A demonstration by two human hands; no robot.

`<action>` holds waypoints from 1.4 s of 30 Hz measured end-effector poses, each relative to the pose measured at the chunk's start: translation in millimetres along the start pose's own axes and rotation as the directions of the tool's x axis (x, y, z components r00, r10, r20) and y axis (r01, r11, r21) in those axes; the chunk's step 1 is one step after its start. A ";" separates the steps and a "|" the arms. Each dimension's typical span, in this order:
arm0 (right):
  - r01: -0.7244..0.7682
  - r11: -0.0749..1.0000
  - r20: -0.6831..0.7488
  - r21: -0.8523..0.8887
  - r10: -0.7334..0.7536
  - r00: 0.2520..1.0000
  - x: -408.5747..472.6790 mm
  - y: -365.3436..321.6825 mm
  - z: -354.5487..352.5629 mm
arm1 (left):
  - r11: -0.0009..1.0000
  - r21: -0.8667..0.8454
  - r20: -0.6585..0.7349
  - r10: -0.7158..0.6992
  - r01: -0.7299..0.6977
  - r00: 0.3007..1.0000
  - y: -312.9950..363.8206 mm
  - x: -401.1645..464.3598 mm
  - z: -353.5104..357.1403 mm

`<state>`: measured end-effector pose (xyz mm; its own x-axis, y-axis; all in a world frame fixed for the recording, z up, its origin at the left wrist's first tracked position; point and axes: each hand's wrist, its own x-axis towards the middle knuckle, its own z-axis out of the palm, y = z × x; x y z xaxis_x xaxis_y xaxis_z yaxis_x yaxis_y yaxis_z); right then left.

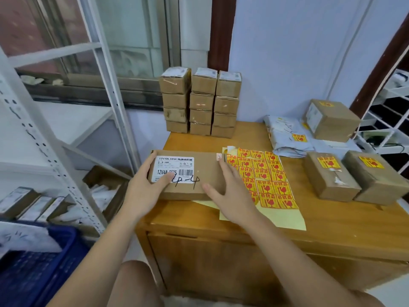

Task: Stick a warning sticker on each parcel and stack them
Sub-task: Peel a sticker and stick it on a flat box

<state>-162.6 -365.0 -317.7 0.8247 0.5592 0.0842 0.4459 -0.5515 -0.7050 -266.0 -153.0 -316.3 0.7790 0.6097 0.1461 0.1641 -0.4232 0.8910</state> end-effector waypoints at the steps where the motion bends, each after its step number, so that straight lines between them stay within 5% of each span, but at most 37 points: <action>1: -0.007 1.000 0.010 -0.025 0.007 1.000 0.8 0.9 2.9 | 1.000 0.007 0.010 -0.003 0.003 1.000 -3.9 0.6 -0.9; 12: -0.019 0.979 0.044 -0.202 0.028 0.999 3.8 3.8 20.4 | 0.993 0.107 0.044 -0.053 0.048 0.998 -28.1 2.2 -5.2; 37: -0.003 0.981 0.095 -0.195 0.022 0.995 5.6 17.0 -16.3 | 0.853 0.522 0.143 -0.112 0.021 0.983 -4.6 12.4 9.2; 42: 0.042 0.985 -0.053 -0.165 -0.051 0.997 -6.7 37.9 -52.9 | 0.811 0.566 0.032 0.161 -0.151 0.986 7.7 3.5 10.6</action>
<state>-132.8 -422.4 -307.8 0.8181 0.5530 0.1579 0.5314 -0.6218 -0.5753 -255.6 -161.3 -313.4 0.8143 0.5119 0.2737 0.3582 -0.8142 0.4570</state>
